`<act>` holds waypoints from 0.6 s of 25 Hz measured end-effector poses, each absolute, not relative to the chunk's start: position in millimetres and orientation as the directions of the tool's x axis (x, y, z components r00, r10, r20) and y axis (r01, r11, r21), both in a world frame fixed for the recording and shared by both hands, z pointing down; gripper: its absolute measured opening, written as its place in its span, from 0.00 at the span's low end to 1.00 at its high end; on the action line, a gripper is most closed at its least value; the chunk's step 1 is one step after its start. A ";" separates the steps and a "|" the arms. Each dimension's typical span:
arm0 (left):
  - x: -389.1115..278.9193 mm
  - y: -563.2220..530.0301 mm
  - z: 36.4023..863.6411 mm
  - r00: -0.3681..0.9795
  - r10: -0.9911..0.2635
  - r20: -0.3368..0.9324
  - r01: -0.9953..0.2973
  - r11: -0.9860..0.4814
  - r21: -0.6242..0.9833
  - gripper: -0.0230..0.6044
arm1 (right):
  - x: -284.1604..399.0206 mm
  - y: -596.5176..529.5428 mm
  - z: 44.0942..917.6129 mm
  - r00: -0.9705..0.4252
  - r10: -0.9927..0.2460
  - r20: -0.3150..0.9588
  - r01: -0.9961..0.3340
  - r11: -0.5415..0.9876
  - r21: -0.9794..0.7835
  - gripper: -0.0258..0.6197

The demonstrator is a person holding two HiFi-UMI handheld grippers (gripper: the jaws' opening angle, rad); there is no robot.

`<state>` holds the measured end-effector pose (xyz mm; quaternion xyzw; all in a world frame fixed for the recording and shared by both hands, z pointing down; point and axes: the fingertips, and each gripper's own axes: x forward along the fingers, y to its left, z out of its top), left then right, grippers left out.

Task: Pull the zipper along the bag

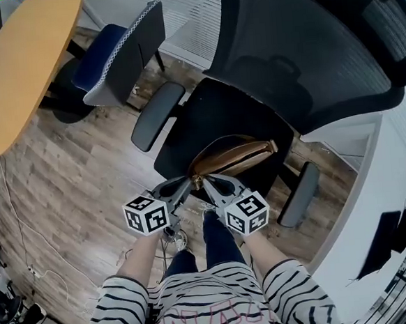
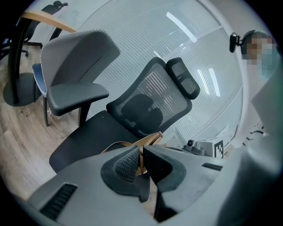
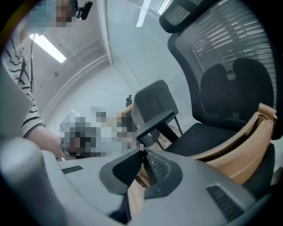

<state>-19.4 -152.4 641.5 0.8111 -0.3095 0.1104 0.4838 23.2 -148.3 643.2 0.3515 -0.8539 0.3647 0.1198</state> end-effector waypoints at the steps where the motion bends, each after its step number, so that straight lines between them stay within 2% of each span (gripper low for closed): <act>1: -19.3 -151.5 641.1 0.773 -0.400 0.492 -0.624 -0.345 0.701 0.11 | 25.1 -147.8 645.1 -0.711 -0.516 0.479 -0.701 0.465 -0.541 0.10; 7: -23.7 -145.4 643.0 0.717 -0.436 0.544 -0.687 -0.311 0.656 0.11 | 43.0 -146.5 660.0 -0.617 -0.524 0.588 -0.786 0.379 -0.488 0.10; 15: -22.9 -145.9 641.3 0.676 -0.472 0.566 -0.724 -0.281 0.630 0.11 | 54.8 -151.1 665.0 -0.567 -0.528 0.632 -0.824 0.370 -0.430 0.10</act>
